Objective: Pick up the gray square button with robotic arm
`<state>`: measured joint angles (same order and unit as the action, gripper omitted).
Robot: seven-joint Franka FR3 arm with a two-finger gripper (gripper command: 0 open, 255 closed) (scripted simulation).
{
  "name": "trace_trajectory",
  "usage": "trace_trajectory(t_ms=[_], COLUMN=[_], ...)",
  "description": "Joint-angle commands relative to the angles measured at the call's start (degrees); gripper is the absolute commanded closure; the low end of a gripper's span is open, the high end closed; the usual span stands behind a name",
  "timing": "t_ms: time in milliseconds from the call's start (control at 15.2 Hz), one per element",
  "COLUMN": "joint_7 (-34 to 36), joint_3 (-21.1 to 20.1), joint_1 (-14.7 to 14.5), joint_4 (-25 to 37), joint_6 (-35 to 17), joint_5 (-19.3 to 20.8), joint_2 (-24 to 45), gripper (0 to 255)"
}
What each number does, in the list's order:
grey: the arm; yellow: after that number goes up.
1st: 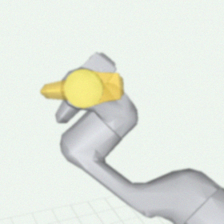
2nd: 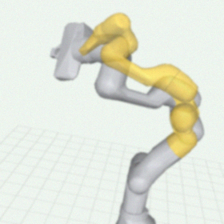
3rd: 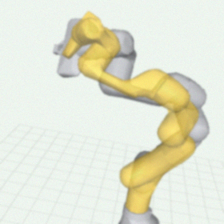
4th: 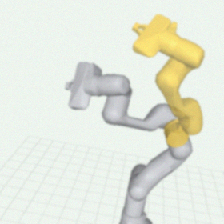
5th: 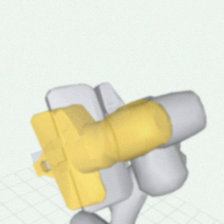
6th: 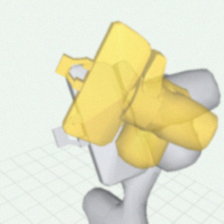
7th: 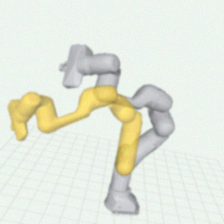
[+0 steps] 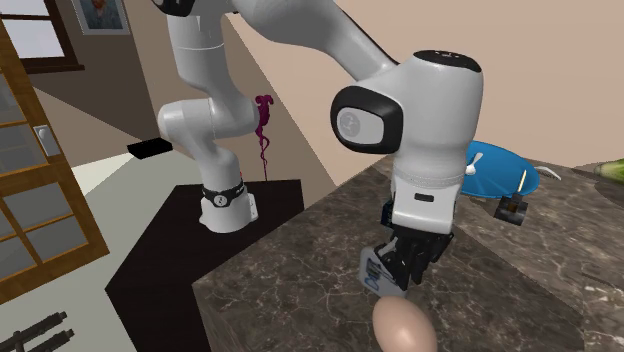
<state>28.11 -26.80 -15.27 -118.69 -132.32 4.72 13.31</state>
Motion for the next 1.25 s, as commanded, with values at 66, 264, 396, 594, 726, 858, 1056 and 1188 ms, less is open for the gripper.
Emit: trace_trajectory(t_ms=[66, 264, 396, 594, 726, 858, 1056, 1188], joint_7=[0.0, -0.5, -0.9, -1.3, -1.6, -1.8, -2.2, -2.2], joint_3=[0.0, -0.3, -0.4, -0.6, -0.7, -0.8, -0.9, -0.9], joint_1=[0.0, 0.2, 0.4, 0.6, 0.7, 0.8, 0.9, 0.9], joint_4=[0.1, 0.9, 1.5, 2.5, 3.2, 3.9, 5.2, 5.2], joint_6=[0.1, 2.1, 3.5, 5.6, 7.0, 8.4, 10.5, 10.6], joint_5=[0.0, -0.8, -1.4, -2.2, -2.6, -3.0, -3.6, -3.6], joint_2=[0.1, -1.3, -2.2, -3.4, -4.2, -4.9, -5.9, -6.0], gripper=[255, 255, 255, 255, 255, 255, 255, 255])
